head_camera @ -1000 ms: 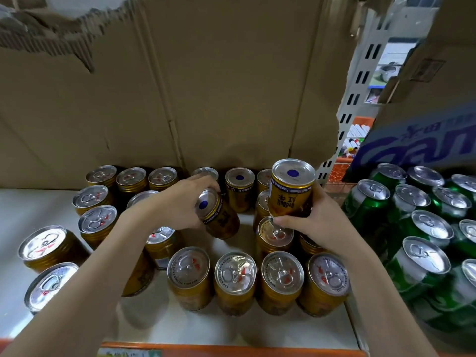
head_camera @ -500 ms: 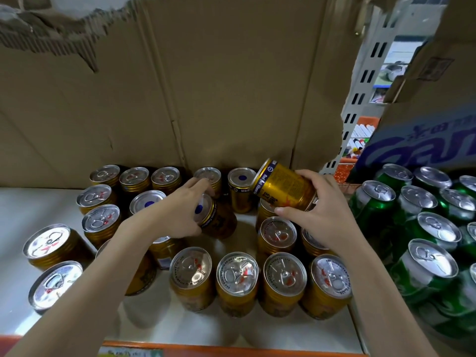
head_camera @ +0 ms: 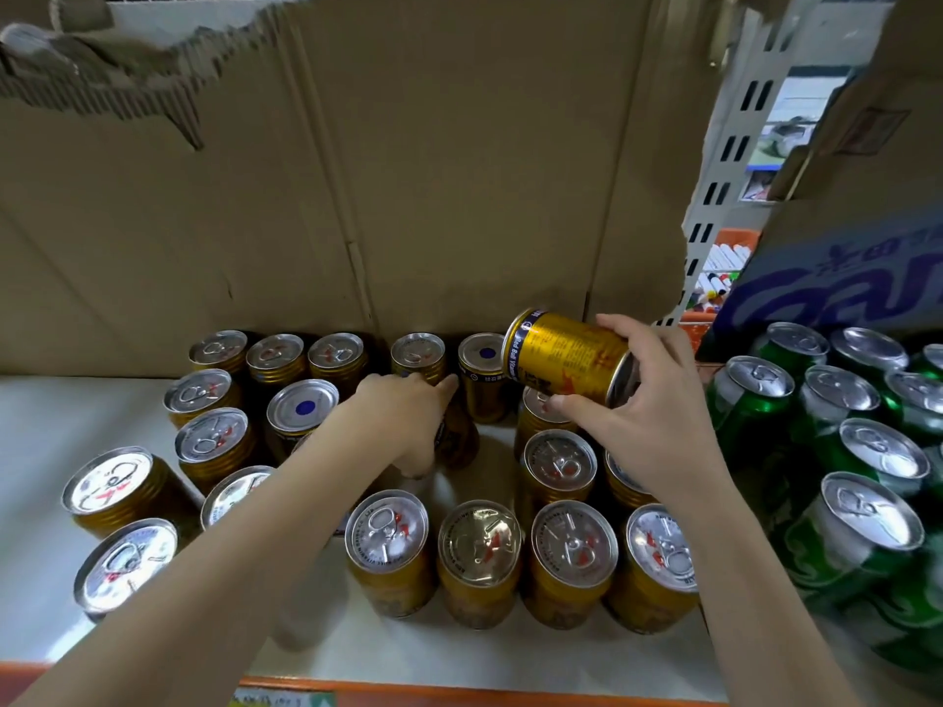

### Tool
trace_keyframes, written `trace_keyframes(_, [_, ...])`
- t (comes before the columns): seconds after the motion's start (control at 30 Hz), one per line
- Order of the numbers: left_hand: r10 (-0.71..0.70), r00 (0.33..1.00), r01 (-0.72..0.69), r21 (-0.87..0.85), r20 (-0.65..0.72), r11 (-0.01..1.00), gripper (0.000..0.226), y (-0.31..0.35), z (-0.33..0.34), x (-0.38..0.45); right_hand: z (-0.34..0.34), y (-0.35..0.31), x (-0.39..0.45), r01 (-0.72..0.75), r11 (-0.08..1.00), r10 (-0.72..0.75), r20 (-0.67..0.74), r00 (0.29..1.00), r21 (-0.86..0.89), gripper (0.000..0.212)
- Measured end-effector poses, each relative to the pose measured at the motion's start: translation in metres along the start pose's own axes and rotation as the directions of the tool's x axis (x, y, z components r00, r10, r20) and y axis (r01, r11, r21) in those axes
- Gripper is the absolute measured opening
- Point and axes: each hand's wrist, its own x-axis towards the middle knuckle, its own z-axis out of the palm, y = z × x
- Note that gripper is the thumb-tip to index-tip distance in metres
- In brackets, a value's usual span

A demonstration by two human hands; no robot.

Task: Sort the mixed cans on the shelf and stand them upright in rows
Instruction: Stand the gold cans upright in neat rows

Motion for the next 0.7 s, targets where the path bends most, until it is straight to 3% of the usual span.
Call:
trace_keyframes(0.1, [-0.040, 0.998, 0.037, -0.070, -0.048, 0.997, 0.069, 0.004, -0.004, 0.001, 0.000, -0.002, -0.002, 0.014, 1.000, -0.014, -0.020, 1.000, 0.006, 0.074])
trace_keyframes(0.37, [-0.031, 0.998, 0.033, 0.040, -0.059, 0.999, 0.054, 0.009, -0.011, 0.008, 0.003, -0.001, -0.007, 0.000, 1.000, 0.000, -0.017, 1.000, -0.025, 0.072])
trace_keyframes(0.53, [0.093, 0.996, -0.092, -0.182, -0.004, 0.979, 0.057, 0.006, 0.003, 0.009, 0.003, -0.009, -0.007, 0.033, 0.998, -0.034, -0.015, 0.999, -0.060, 0.072])
trace_keyframes(0.7, [0.159, 0.965, -0.238, -0.442, -0.209, 0.865, 0.053, -0.017, 0.017, 0.003, 0.004, -0.019, -0.001, 0.070, 0.996, -0.071, -0.008, 0.997, -0.051, 0.073])
